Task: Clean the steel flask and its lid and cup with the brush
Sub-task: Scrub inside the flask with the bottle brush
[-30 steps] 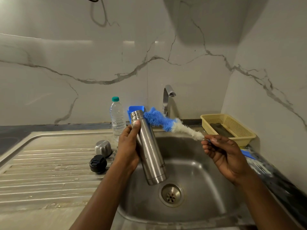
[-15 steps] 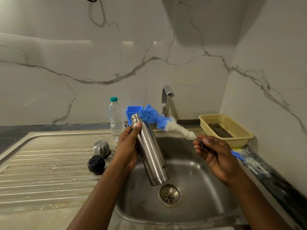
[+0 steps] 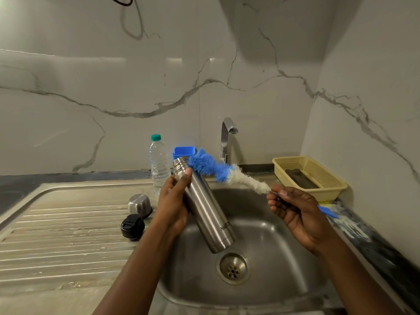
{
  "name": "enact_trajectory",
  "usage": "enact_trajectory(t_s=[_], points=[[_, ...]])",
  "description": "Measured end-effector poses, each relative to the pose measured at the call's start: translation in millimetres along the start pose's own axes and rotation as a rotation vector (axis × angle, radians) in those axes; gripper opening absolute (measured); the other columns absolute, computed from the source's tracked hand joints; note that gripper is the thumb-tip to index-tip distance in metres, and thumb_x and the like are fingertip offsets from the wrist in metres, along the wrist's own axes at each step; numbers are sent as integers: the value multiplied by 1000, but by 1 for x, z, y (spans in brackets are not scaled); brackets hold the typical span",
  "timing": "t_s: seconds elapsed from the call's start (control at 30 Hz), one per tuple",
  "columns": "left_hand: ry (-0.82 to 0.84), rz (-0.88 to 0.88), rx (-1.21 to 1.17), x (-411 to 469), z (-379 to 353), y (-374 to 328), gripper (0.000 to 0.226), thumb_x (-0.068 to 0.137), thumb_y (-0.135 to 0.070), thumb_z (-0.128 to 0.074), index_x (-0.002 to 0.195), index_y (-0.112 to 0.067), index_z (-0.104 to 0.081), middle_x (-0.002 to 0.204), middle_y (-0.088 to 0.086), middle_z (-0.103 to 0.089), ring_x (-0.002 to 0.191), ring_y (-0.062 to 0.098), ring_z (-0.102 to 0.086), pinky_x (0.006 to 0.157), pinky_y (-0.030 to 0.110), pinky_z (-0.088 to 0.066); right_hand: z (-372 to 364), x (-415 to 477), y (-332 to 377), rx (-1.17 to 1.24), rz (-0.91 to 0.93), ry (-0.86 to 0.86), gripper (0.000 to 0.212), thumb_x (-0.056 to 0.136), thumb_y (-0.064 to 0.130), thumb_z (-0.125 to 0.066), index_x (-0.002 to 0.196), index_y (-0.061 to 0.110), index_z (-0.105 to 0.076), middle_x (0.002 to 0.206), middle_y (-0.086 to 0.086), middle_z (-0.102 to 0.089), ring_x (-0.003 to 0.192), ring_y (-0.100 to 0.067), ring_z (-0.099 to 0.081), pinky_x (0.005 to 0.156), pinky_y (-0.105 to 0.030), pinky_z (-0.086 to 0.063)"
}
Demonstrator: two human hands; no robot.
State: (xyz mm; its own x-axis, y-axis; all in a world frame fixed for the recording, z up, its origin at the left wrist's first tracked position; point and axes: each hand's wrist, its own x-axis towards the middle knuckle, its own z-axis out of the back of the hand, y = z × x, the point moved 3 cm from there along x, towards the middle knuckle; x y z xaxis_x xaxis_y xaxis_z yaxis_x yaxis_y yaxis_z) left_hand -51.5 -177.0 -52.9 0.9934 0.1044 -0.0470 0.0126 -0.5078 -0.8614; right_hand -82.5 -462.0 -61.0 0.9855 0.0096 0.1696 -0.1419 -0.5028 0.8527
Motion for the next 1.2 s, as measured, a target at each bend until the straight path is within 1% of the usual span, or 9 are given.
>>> enact_trajectory(t_s=[0.07,0.17,0.33,0.43,0.63,0.7,0.8,0.93,1.2], points=[[32,1,-16,0,-1,0,43,97,-31,-70,134,-11,-58,117,13,-67,103,29,-68,81,46,-60,-2,1,-4,10,-11,-7,20,82,11,-67,94,5,-82,90,-18,-77,80,-21,-77,68,-26,-63],[56,-4,-26,0,-3,3,43,98,-28,-70,136,-11,-60,114,11,-69,104,28,-67,90,50,-60,-5,3,-7,17,-19,-9,22,87,8,-62,97,3,-81,94,-20,-77,83,-22,-77,70,-27,-63],[48,-7,-53,5,6,0,55,88,-32,-73,139,-14,-60,121,13,-67,111,31,-66,92,52,-58,0,1,0,-10,-9,3,21,80,13,-69,94,6,-83,90,-18,-77,80,-22,-76,69,-27,-63],[62,4,-26,5,6,2,48,88,-35,-74,131,-15,-65,121,14,-68,112,32,-66,96,54,-58,-1,2,-4,4,-17,3,24,78,15,-72,97,5,-82,93,-19,-77,83,-22,-76,70,-27,-63],[55,-2,14,6,3,3,37,93,-34,-72,122,-11,-69,119,17,-70,112,36,-66,106,59,-54,-5,3,-5,-4,-1,6,24,88,8,-60,97,5,-82,94,-19,-77,83,-22,-77,71,-27,-63],[55,-20,18,7,5,0,41,91,-35,-72,124,-11,-69,117,16,-70,110,34,-67,103,57,-56,1,2,2,2,1,-16,24,86,8,-60,93,5,-83,89,-17,-78,78,-20,-76,68,-26,-63],[60,-24,-28,6,5,-3,22,101,-31,-64,118,-16,-68,112,12,-69,105,30,-67,98,53,-57,7,1,4,10,0,-23,24,84,8,-60,90,5,-83,84,-15,-78,74,-19,-76,65,-24,-62],[103,13,-29,0,-4,1,14,107,-30,-57,116,-20,-62,116,14,-67,107,32,-67,92,55,-59,-1,4,-7,18,-12,-12,23,87,8,-61,96,4,-82,92,-18,-77,81,-21,-76,70,-26,-63],[-31,3,-144,13,13,-5,35,104,-30,-62,132,-9,-58,119,15,-63,104,32,-68,71,50,-66,17,3,5,-61,3,11,24,85,6,-60,91,4,-83,83,-18,-76,72,-21,-74,65,-25,-62]])
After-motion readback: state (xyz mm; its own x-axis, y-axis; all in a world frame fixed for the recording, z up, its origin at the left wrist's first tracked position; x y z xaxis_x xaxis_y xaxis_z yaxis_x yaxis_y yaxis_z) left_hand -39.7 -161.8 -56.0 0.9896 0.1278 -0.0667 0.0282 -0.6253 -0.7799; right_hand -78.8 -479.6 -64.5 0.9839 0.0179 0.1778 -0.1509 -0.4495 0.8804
